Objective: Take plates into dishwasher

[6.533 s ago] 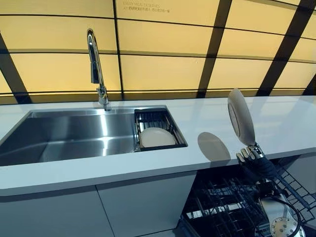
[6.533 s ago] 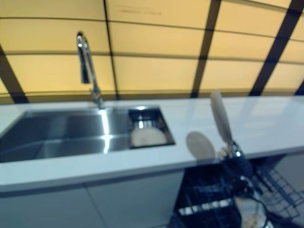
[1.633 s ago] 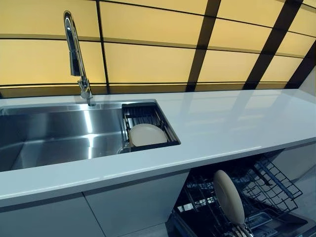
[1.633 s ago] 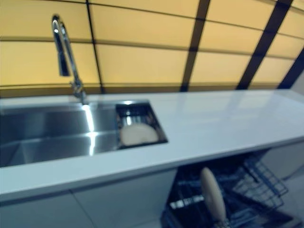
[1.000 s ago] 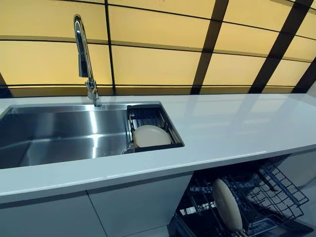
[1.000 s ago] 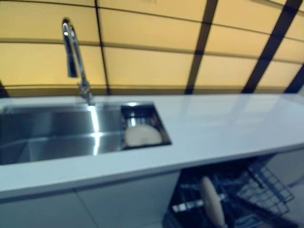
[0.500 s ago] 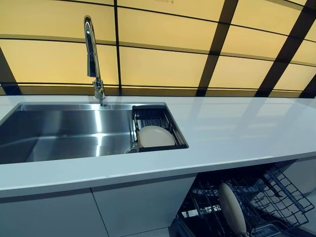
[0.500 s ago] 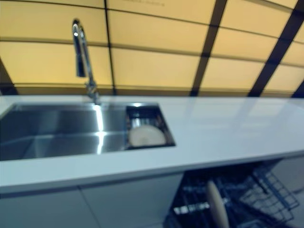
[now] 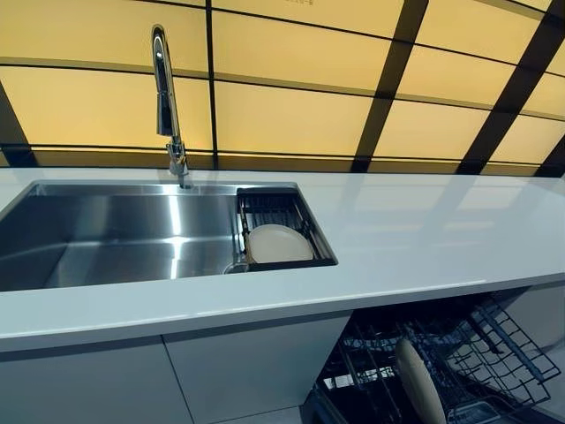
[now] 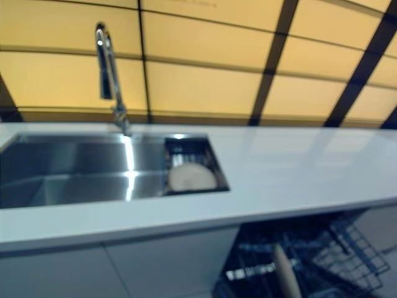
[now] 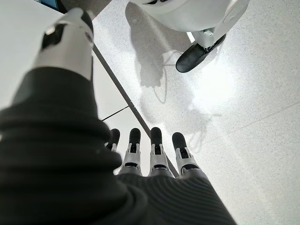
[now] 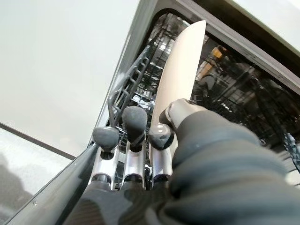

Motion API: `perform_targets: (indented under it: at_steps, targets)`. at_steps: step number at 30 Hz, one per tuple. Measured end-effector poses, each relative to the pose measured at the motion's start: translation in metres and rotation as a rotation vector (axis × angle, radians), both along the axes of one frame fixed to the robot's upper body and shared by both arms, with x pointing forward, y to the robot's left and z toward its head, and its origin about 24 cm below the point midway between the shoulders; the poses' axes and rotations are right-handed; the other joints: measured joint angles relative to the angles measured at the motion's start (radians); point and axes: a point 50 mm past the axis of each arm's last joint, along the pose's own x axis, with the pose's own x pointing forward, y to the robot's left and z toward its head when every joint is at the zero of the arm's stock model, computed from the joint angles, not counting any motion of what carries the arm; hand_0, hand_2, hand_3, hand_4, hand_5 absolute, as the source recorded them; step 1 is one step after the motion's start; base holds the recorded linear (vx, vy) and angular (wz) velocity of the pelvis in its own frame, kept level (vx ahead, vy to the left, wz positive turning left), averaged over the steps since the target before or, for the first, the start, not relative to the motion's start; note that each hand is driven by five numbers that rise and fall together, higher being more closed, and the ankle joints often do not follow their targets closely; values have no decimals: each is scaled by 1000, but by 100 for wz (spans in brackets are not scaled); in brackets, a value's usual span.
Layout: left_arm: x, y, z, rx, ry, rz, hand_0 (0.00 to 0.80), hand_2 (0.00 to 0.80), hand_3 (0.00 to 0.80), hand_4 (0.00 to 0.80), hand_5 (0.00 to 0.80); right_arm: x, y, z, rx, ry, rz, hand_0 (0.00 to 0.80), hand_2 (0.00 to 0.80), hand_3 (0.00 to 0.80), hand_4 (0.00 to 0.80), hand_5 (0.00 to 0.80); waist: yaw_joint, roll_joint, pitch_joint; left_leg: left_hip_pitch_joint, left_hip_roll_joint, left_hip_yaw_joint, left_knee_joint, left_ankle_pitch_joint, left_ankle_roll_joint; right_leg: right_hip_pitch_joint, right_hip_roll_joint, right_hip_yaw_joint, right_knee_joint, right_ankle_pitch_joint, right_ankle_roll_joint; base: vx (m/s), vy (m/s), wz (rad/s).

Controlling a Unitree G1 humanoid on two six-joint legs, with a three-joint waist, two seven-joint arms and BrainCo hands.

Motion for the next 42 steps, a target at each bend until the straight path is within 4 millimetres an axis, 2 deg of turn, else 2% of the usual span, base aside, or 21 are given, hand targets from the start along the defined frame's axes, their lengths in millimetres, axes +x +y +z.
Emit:
perform_targets:
  at_steps: [10,20,29,42]
  targets:
    - [0,4,2,19,8,-29,0,0,0,0,0,8,0,-2,-24,26,27,800,800,800,800,800,4,-7,20,1,0,-8,0,1,-2,7,0,-5,-3,0,-1,3,-2,1]
    - [4,3,2,17,-3,-41,0,0,0,0,0,24,-1,3,-64,46,17,800,800,800,800,800,7,-4,22,2,-1,-9,0,2,-4,9,0,-6,-3,0,-1,0,0,0]
    - [8,-1,2,11,-8,-65,0,0,0,0,0,30,-1,4,-78,81,4,800,800,800,800,800,9,0,24,4,0,-11,0,2,-4,13,0,-8,-3,0,-1,0,0,0]
    - [8,-2,1,13,4,-74,0,0,0,0,0,41,-8,6,-126,141,-33,800,800,800,800,800,36,16,35,10,0,-12,1,3,-5,19,0,-10,-3,-1,-2,0,0,0]
